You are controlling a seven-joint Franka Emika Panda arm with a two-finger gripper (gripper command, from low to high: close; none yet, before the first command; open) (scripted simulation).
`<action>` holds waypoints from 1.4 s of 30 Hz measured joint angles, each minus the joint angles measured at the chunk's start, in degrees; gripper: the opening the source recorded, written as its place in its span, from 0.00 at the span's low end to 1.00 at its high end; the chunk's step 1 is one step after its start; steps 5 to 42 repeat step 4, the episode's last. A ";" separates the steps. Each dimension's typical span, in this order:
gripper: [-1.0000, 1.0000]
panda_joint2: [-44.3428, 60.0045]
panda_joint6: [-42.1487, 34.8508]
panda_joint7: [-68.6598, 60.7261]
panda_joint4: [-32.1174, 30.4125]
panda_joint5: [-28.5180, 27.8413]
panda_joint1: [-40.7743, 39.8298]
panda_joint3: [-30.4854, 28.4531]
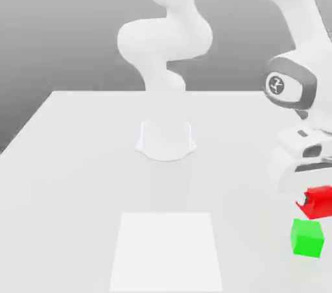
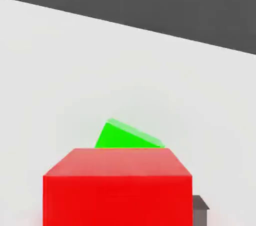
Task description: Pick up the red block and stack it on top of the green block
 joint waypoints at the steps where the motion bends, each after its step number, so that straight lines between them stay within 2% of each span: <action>1: 1.00 1.23 1.09 0.52 0.09 -0.71 0.37 -0.46; 42: 1.00 1.23 1.09 0.52 0.09 -0.71 0.37 -0.46</action>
